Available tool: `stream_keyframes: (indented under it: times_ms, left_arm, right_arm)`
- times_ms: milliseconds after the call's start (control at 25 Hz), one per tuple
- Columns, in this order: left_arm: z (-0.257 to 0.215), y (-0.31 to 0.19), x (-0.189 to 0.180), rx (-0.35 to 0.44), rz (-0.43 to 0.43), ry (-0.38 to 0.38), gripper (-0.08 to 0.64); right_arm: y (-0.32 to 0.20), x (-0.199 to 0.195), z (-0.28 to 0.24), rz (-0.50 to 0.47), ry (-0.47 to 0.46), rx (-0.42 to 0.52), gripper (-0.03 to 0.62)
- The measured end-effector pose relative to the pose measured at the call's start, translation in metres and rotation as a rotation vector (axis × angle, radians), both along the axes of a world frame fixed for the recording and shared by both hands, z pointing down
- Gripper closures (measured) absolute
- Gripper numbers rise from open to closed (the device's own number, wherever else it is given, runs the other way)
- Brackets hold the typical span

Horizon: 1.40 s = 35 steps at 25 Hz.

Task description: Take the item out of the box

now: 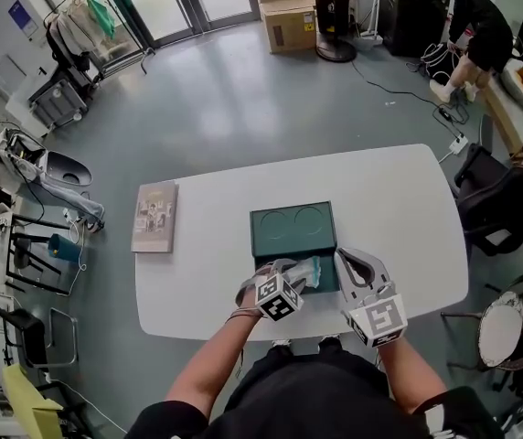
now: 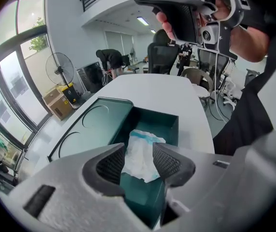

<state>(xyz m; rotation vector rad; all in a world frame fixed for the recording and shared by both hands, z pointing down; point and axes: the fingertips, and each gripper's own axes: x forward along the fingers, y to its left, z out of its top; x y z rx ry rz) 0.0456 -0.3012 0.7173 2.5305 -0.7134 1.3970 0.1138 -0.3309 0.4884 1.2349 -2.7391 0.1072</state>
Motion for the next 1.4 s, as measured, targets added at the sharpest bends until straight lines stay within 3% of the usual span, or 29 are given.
stream_keyframes:
  times_ms: [720, 1120, 1400]
  left_arm:
    - [0.072, 0.0, 0.005, -0.171, 0.038, -0.149, 0.379]
    - [0.077, 0.001, 0.01, -0.175, 0.081, -0.172, 0.417]
    - [0.071, 0.0, 0.009, -0.107, 0.078, -0.177, 0.5]
  right_arm:
    - [-0.005, 0.02, 0.026, 0.015, -0.002, -0.06, 0.584]
    - [-0.006, 0.024, 0.028, 0.027, 0.011, -0.064, 0.584]
    - [-0.004, 0.021, 0.026, 0.025, 0.008, -0.055, 0.585]
